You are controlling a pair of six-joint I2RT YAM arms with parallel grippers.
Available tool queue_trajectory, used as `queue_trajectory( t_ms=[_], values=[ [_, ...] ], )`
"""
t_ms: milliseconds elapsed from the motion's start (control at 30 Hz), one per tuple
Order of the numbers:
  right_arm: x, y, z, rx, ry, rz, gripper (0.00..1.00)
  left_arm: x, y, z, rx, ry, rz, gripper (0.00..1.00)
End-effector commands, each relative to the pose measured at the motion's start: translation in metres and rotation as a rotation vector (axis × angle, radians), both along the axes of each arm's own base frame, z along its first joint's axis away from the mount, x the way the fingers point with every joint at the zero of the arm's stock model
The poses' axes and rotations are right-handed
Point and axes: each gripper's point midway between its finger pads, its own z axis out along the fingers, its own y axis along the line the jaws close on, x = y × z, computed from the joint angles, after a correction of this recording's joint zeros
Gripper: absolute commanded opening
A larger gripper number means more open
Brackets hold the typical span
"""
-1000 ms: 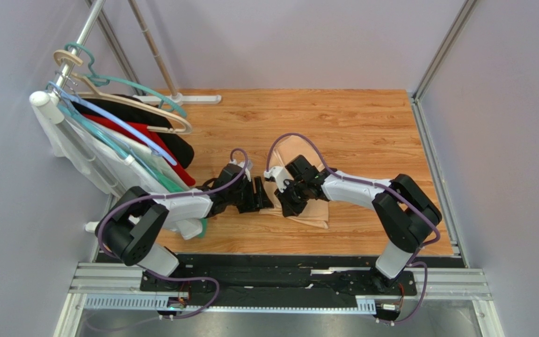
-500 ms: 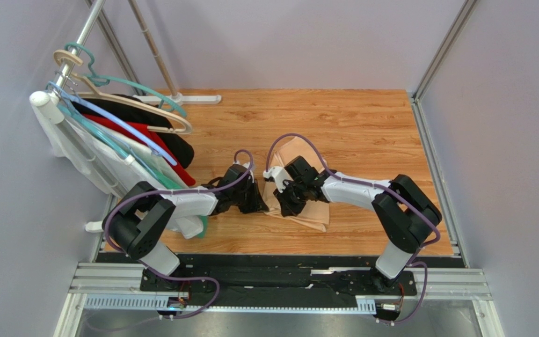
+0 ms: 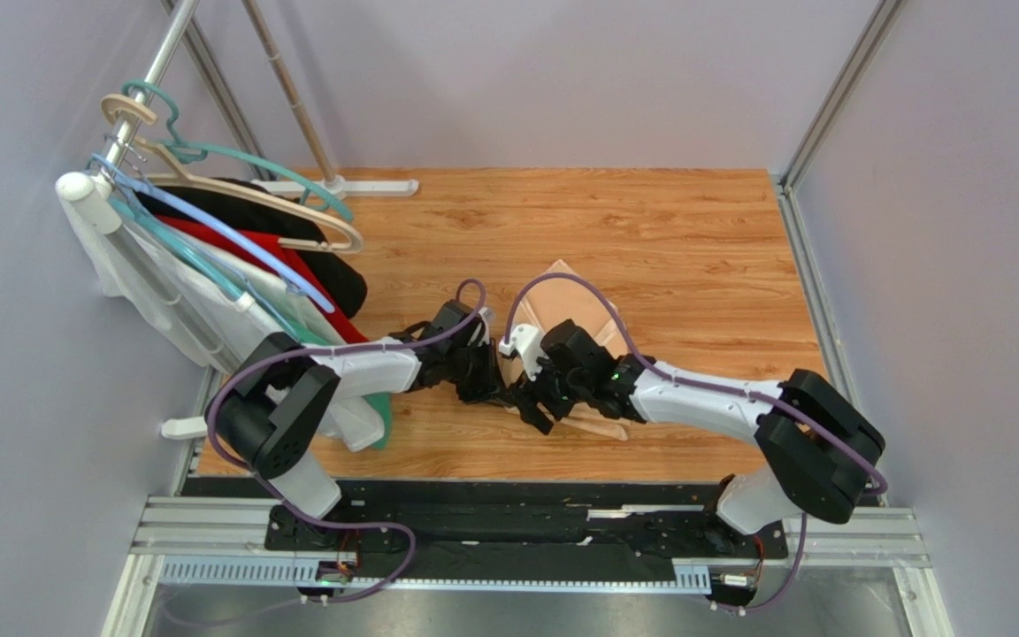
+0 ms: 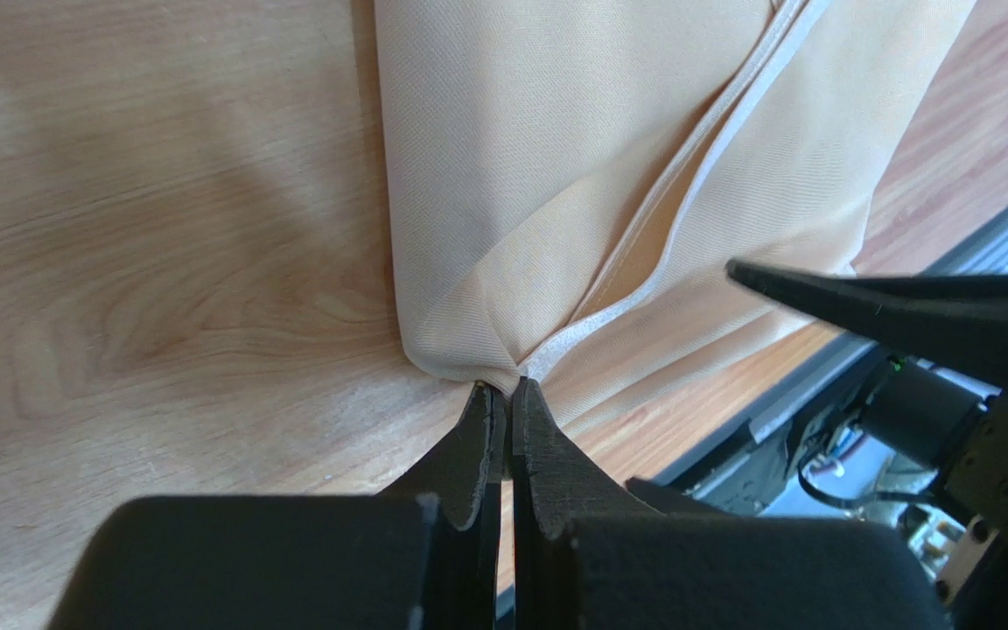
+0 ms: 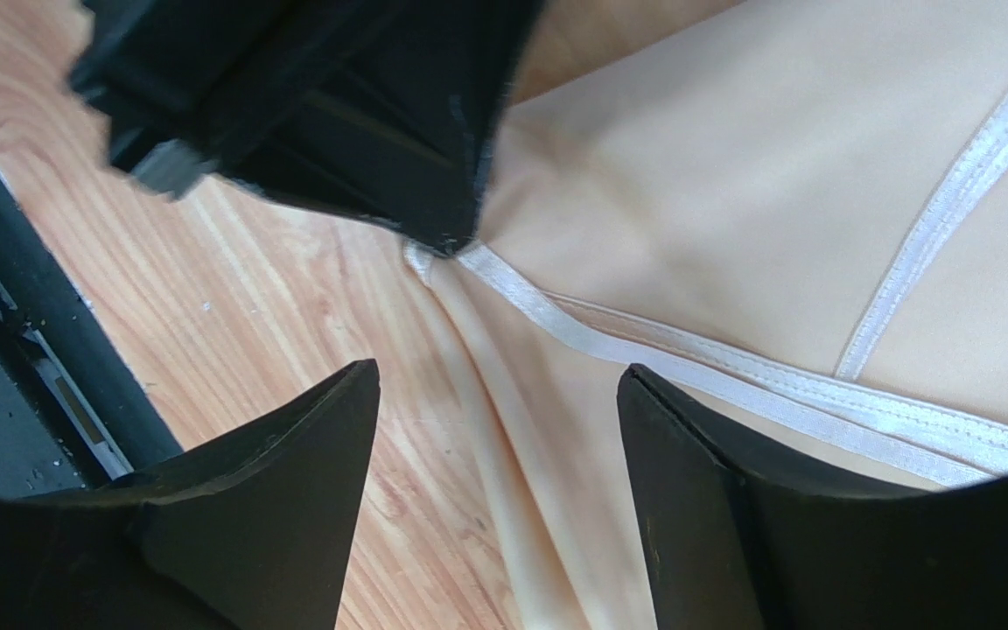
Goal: Fold the napkin, place the utensils inside, and roll it up
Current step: Roll the napkin with the utensil
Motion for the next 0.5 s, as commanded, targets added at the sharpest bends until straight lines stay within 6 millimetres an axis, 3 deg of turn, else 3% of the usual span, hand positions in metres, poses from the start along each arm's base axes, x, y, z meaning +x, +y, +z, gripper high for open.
queue_trajectory(
  t_ms=[0,33,467],
  values=[
    [0.005,0.009,0.011,0.007,-0.153,-0.010,0.72,-0.003,-0.002,0.012,-0.046,0.051,-0.050,0.00],
    [-0.003,0.014,0.011,0.001,-0.170,0.016,0.72,-0.004,0.001,0.010,-0.042,0.066,-0.051,0.00],
    [0.002,0.008,-0.014,-0.163,-0.291,-0.039,0.68,-0.006,0.007,0.013,-0.103,0.159,-0.082,0.00]
  ],
)
